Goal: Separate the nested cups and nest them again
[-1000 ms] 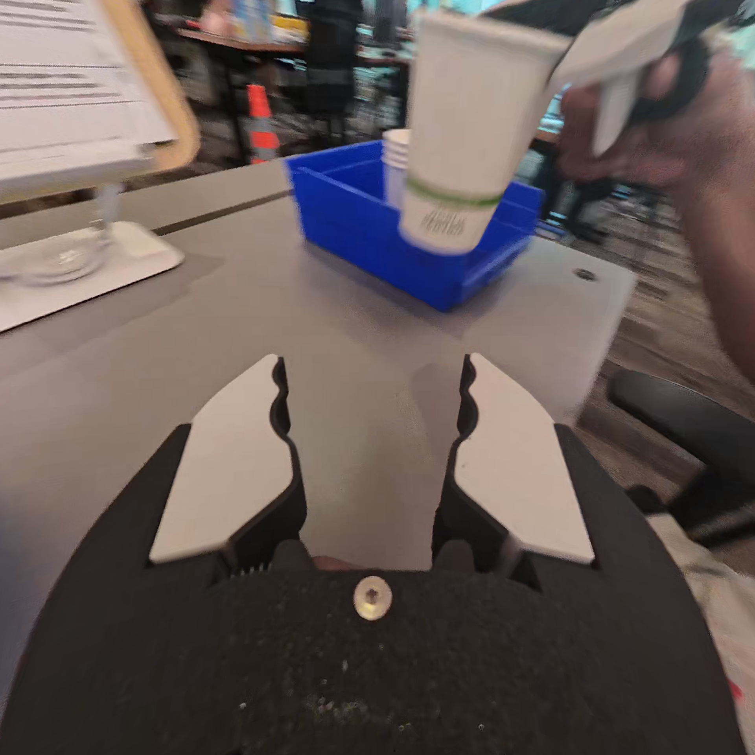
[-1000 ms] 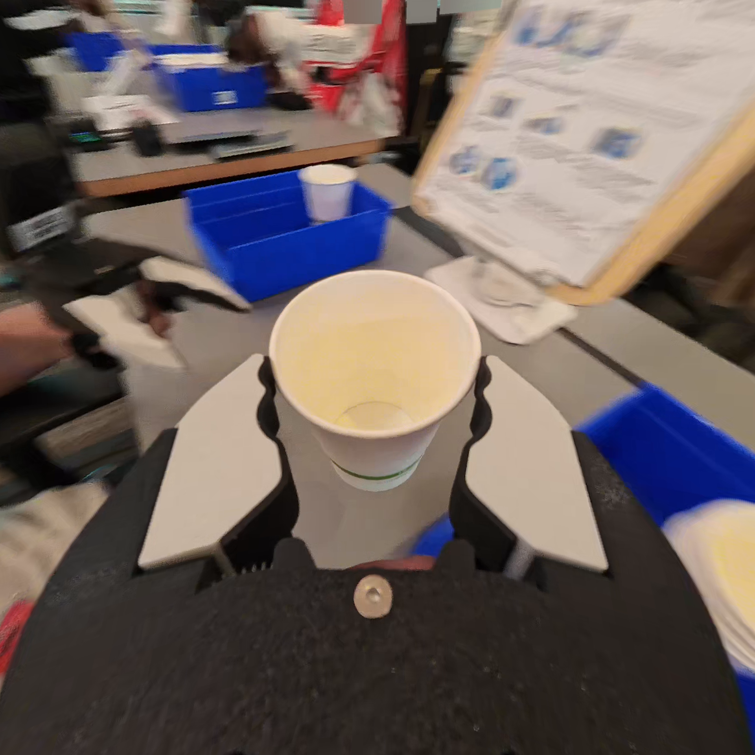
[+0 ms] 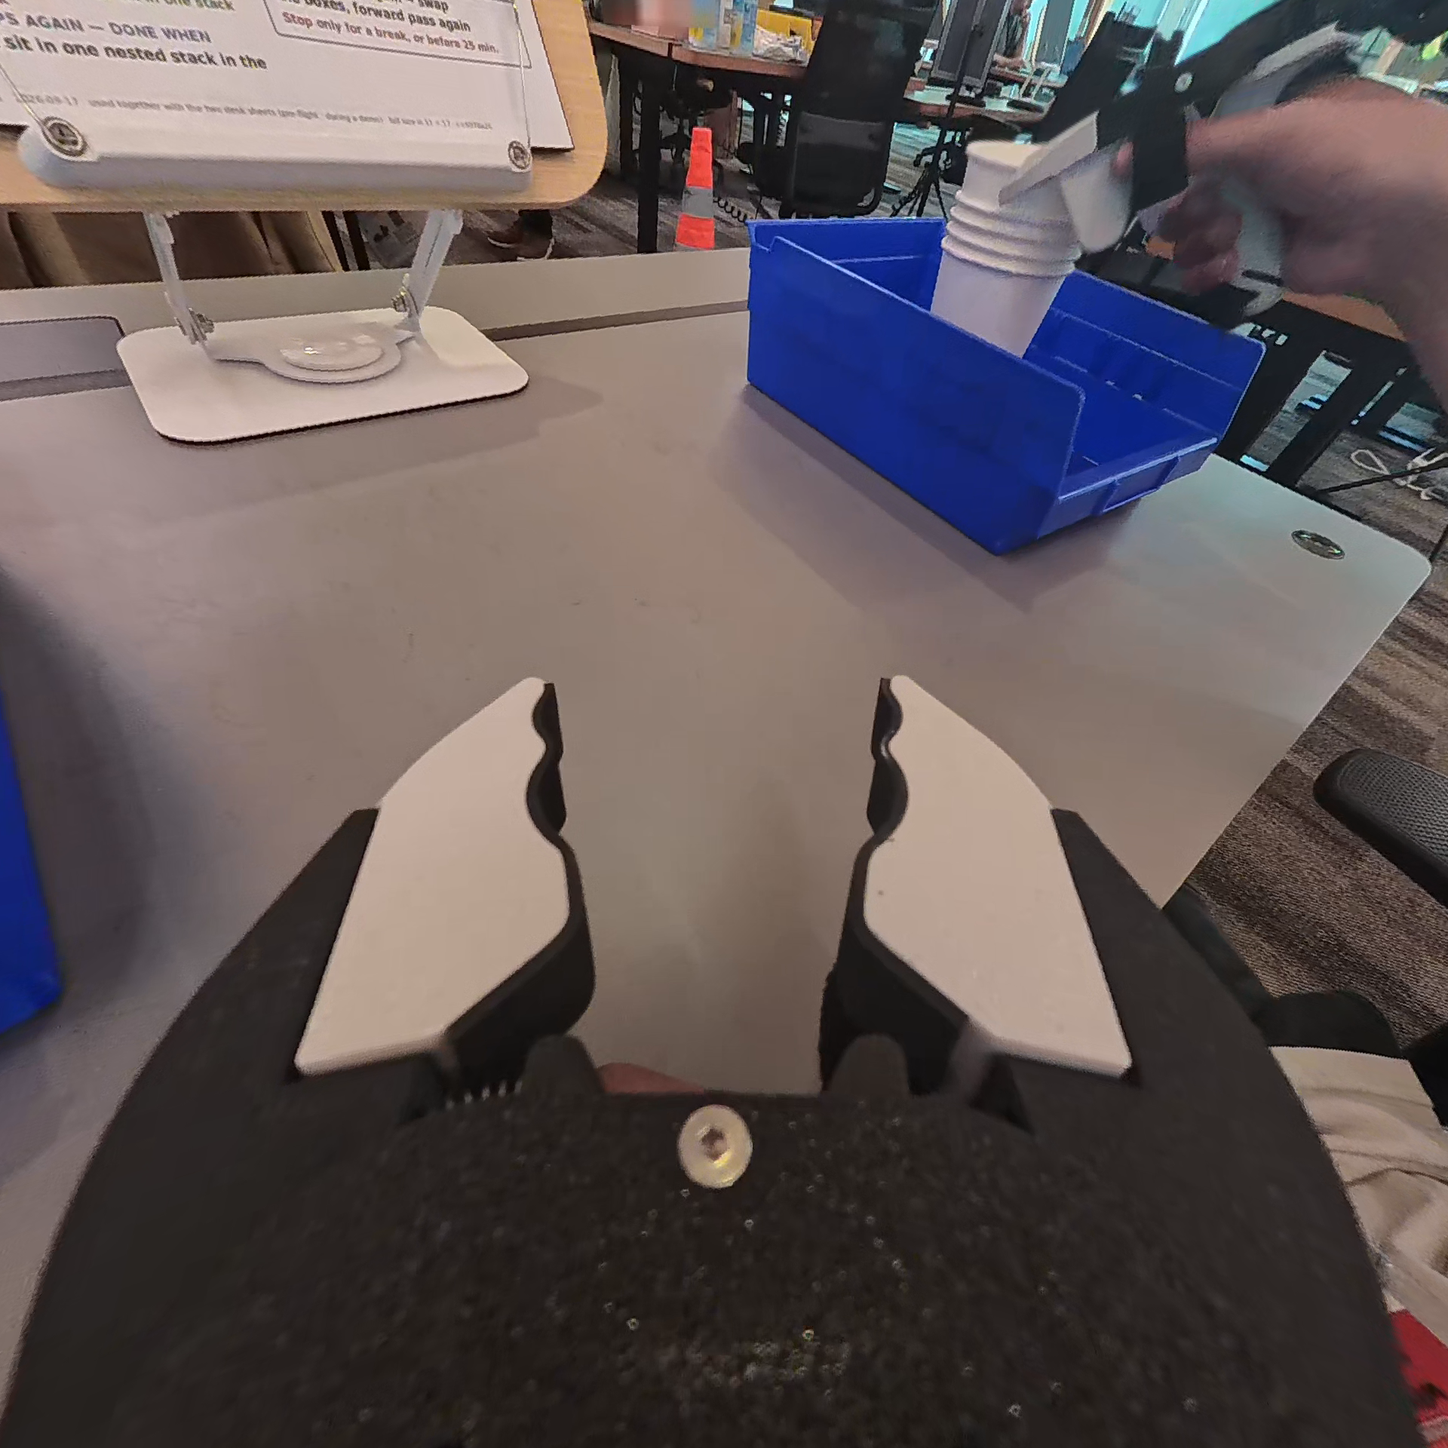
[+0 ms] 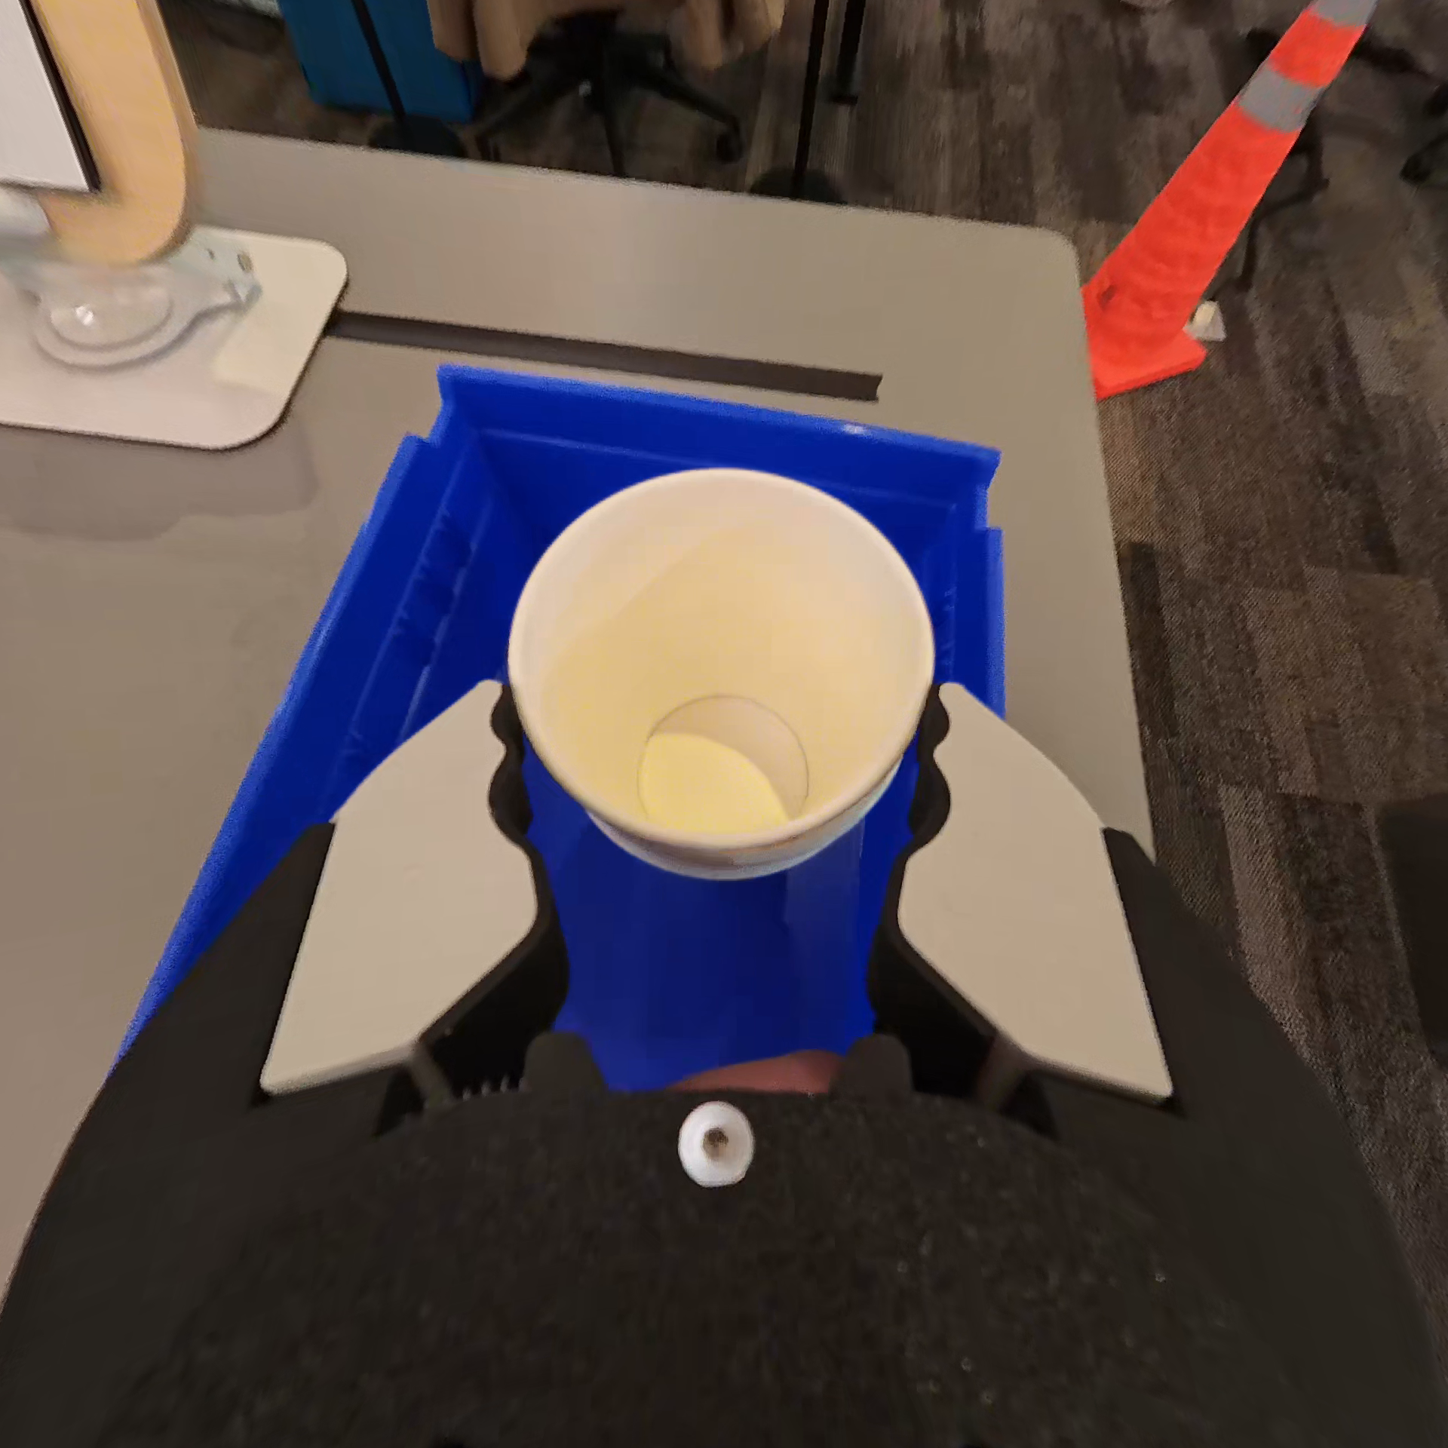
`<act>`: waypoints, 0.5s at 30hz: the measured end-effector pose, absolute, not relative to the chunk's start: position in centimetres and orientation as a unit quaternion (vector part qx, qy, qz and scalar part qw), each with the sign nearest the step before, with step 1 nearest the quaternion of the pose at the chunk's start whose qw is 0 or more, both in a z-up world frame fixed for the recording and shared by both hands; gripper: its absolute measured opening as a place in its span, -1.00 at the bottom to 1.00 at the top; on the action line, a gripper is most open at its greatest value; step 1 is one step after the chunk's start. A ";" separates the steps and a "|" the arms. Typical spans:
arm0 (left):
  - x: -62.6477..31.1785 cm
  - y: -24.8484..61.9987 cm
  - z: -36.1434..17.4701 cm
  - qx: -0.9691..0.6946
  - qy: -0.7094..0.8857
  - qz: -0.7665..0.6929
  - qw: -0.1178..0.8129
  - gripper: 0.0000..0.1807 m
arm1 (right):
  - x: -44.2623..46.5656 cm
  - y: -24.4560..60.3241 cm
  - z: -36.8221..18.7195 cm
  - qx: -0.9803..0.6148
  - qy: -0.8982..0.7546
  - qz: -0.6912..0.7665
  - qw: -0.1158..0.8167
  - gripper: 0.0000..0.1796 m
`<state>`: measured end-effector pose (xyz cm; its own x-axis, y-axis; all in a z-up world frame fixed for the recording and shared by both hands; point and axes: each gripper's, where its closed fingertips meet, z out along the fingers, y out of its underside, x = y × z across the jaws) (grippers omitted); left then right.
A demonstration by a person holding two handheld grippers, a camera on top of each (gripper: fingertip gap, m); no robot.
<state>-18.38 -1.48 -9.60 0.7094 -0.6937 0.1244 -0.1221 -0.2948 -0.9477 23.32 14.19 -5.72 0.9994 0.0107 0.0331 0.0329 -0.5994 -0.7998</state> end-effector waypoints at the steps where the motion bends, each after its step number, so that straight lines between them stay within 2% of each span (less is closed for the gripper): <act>1: -18.4 -1.5 -9.6 -0.758 0.269 -0.271 0.528 -0.16 | 23.3 14.0 -6.2 -0.899 -0.016 -0.009 0.437 0.07; 10: -17.9 -1.9 -9.9 -0.761 0.282 -0.271 0.518 -0.15 | 24.9 10.0 -6.5 -0.923 -0.085 -0.075 0.369 0.13; 13: -18.3 -1.6 -10.0 -0.764 0.275 -0.270 0.516 -0.15 | 23.0 7.8 -5.1 -0.906 -0.112 -0.085 0.400 0.04; 15: -18.7 -1.3 -9.9 -0.766 0.268 -0.267 0.519 -0.14 | 18.8 5.9 -4.3 -0.878 -0.148 -0.050 0.453 -0.17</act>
